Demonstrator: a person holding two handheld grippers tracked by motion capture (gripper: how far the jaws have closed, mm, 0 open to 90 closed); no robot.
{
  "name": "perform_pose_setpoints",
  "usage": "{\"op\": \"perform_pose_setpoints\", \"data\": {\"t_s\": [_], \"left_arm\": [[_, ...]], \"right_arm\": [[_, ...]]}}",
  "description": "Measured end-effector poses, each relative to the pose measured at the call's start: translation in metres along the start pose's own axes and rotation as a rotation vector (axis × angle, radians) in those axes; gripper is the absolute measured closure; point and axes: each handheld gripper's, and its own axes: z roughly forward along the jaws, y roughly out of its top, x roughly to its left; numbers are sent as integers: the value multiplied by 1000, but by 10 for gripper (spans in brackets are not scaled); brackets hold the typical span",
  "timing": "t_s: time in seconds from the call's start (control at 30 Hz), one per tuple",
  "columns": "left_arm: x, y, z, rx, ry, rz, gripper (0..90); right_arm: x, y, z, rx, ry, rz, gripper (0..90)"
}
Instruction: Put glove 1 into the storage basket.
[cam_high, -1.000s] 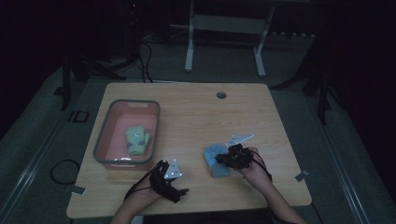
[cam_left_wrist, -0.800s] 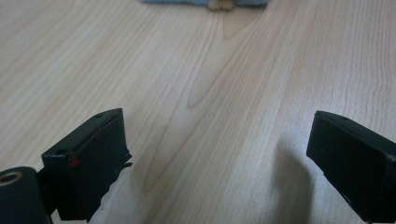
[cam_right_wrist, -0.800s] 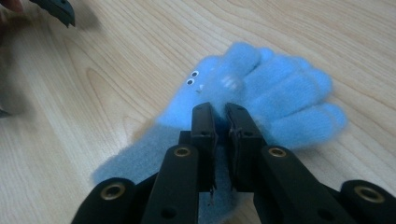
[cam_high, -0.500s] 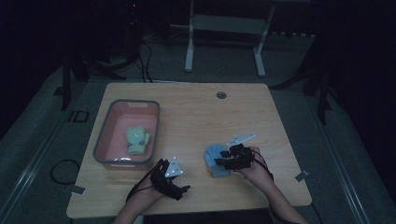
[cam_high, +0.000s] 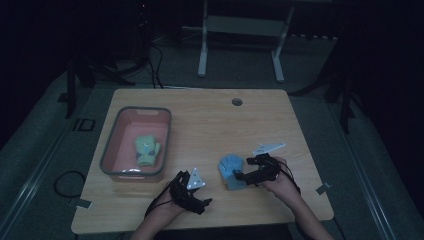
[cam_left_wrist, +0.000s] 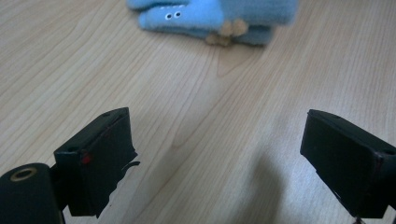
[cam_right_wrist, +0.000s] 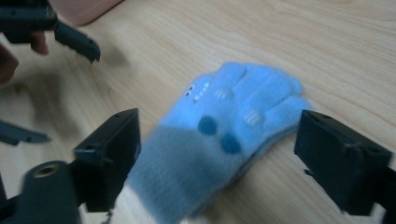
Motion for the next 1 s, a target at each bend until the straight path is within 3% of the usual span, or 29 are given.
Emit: {"op": "perform_pose_setpoints", "data": {"t_s": [0.13,0.3,0.4,0.57,0.77,1.0], "left_arm": [[-1,4,0,-21,-15,-13,96],[-7,9,0,-50,-16,47,127],[-10,14,1,-59,-39,69,148],[-17,25,9,-62,-60,123,149],[-25,40,18,-80,-75,189,153],[-29,54,28,-101,-91,233,173]], "right_arm": [[-1,-4,-2,0,-13,5,168],[-6,-7,-9,-25,-87,-13,403],[-13,-7,-13,-18,-127,-37,493],[-22,-5,-16,-8,-128,-19,551],[-27,-1,-18,-20,-138,-16,540],[-30,7,-16,-27,-113,-19,539]]}}
